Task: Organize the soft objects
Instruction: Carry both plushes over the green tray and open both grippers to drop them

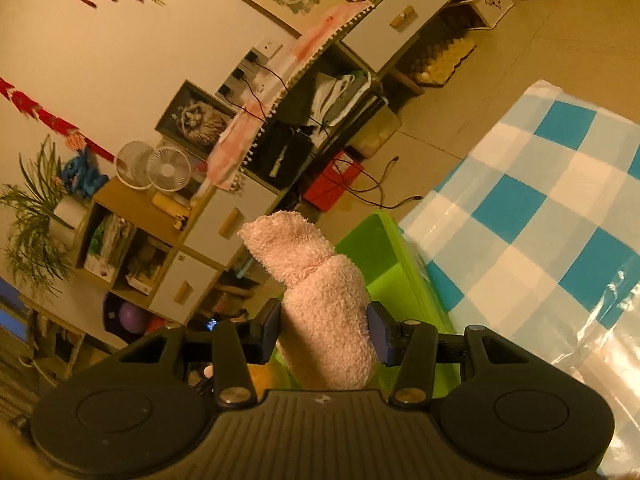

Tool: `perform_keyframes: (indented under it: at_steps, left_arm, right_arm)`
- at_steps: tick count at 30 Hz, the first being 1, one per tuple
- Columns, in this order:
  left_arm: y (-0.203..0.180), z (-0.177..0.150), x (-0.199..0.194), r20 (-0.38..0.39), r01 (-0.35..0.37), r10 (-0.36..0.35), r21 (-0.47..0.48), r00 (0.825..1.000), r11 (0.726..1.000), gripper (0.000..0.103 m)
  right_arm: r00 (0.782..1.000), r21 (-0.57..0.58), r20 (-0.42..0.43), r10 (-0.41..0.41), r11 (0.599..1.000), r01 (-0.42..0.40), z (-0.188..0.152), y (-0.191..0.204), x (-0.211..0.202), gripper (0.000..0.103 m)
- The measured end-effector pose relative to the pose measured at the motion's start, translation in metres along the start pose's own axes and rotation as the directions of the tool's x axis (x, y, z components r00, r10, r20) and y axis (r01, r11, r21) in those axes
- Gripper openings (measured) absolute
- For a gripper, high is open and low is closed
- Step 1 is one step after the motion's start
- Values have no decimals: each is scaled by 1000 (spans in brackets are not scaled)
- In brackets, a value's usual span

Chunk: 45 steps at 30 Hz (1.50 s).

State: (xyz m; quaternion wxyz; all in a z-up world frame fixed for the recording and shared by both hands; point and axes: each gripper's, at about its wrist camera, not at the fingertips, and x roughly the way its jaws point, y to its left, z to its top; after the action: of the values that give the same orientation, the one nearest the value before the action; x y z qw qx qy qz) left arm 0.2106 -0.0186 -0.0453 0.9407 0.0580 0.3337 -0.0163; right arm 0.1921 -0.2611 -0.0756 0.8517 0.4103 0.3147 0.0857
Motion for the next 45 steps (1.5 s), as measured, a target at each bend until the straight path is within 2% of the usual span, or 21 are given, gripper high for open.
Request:
perform_keyframes:
  at_steps: [11,20,22,23,24,25,27,33,36,38,45]
  left_arm:
    - [5,6,6,-31,-21,20,-18,999,1000,31]
    - [2,9,4,-12,-18,18,4,1000,1000,33]
    - [0,9,4,-13,-18,19,12,1000,1000,42]
    - [0,9,4,-12,-20,20,13,1000,1000,43]
    - [0,9,3,-9,-24,24,14,1000,1000,50]
    - [-1,10,2,-4,-29,29,13,1000,999,61]
    - [-1,10,-2,8,-33,33,14,999,999,69]
    - [2,13,-15,-9,-19,19,9,1000,1000,81]
    - [6,12,-27,-5,-9,9,-7,1000,1000,82]
    - [8,11,-37,5,-8,8,-19,1000,1000,83]
    - [19,3,-71,35,-2,4,-52,999,999,89]
  right_arm:
    - [999,-41,-17,-51,998,50,-1,-3,3,8]
    - [998,-80,-11,-66,995,65,-2,2,1,10]
    - [997,-82,-3,-81,993,80,-2,2,0,12]
    - [996,-75,2,-86,993,86,-1,2,-1,15]
    - [996,-68,7,-84,994,84,0,2,-3,17]
    - [997,-62,11,-82,995,82,1,2,-5,22]
    - [997,-65,20,-80,995,81,3,4,-8,28]
    - [995,-112,24,-95,989,97,3,12,-21,37]
    - [994,-127,23,-107,986,109,1,13,-31,38]
    - [992,-148,32,-118,981,122,0,14,-39,47]
    - [985,-219,51,-163,961,170,-8,19,-69,53]
